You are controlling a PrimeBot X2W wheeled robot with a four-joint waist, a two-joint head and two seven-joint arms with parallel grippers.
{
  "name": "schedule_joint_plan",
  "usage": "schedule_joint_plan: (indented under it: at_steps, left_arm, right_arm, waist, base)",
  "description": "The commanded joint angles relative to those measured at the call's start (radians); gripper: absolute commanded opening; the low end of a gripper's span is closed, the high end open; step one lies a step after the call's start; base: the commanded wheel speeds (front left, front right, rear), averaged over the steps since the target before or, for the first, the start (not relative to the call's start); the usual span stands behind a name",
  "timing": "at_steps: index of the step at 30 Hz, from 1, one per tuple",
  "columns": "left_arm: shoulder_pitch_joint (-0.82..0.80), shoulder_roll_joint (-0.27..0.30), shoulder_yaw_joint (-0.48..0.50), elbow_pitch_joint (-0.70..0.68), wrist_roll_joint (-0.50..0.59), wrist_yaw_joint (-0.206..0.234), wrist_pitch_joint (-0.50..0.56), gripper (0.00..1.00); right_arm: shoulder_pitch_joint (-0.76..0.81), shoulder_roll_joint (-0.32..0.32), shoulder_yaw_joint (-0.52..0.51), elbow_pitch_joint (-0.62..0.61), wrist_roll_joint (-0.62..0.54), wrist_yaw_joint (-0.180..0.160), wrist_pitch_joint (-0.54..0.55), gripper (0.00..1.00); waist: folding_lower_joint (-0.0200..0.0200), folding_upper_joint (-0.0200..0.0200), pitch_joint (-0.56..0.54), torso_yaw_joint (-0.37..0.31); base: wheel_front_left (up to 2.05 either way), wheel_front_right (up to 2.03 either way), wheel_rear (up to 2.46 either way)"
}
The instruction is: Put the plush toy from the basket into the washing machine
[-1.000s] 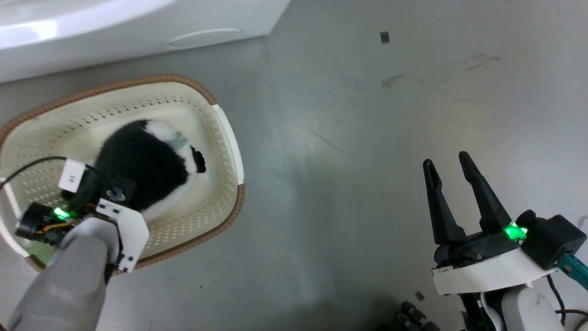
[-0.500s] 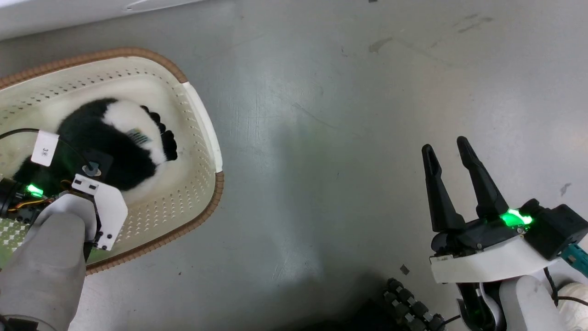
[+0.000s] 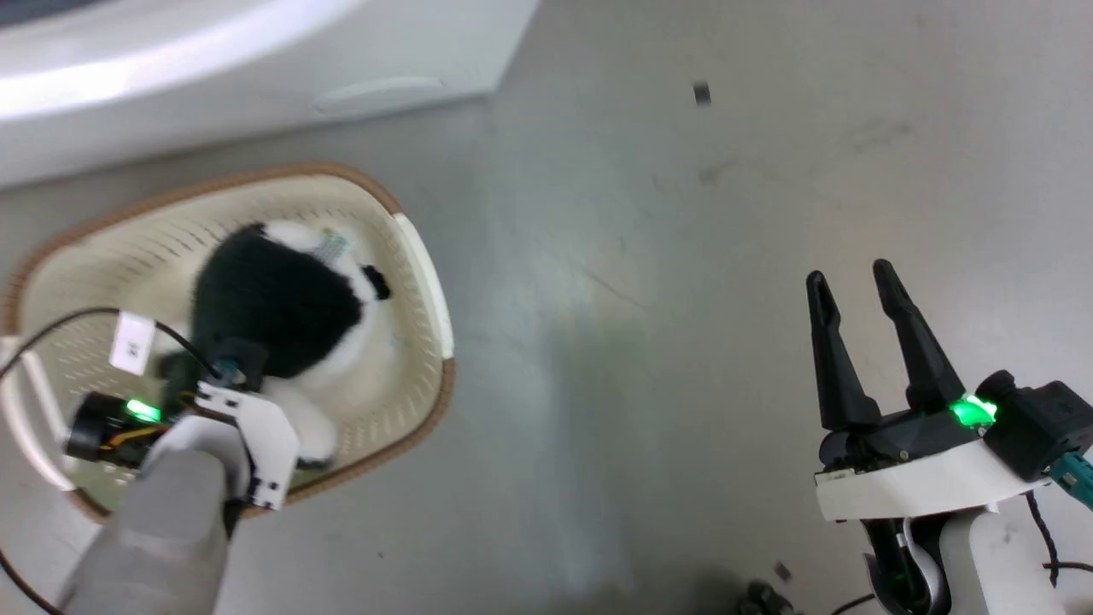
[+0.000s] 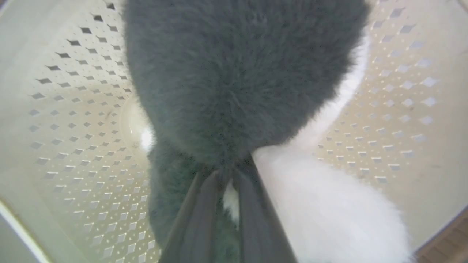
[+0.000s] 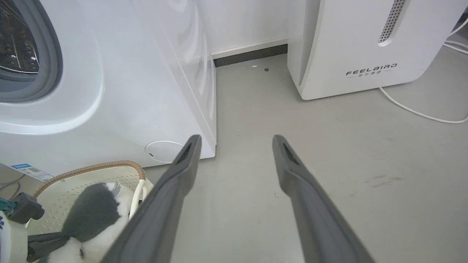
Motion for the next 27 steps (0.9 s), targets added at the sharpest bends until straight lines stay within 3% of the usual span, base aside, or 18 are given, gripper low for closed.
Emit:
schedule_joint_plan:
  at_steps: [1,8,20,27]
  left_arm:
    - [0.007,-0.003,0.003,-0.007,-0.006,-0.001,-0.011,0.00]
    - [0.082,-0.049,0.032,-0.109,-0.047,0.009,-0.047,0.00]
    - [0.365,-0.073,0.130,-0.610,-0.042,0.059,-0.048,0.00]
    - [0.507,-0.109,0.191,-0.820,-0.007,0.061,-0.049,0.00]
  right_arm:
    - [0.005,0.000,-0.003,0.003,-0.009,-0.001,-0.004,1.00]
    - [0.041,0.000,-0.029,0.016,-0.053,-0.001,-0.004,1.00]
    - [0.109,0.000,-0.053,0.025,-0.113,-0.001,-0.004,1.00]
    - [0.144,0.000,-0.067,0.022,-0.124,-0.001,-0.004,1.00]
  waist:
    - [-0.0001,0.0000,-0.061,0.035]
    - [-0.0001,0.0000,-0.203,0.104]
    - [-0.0001,0.0000,-0.384,0.184]
    - [-0.0001,0.0000,-0.455,0.213]
  base:
    - [0.00,0.00,0.00]
    - [0.00,0.00,0.00]
    - [0.00,0.00,0.00]
    - [0.00,0.00,0.00]
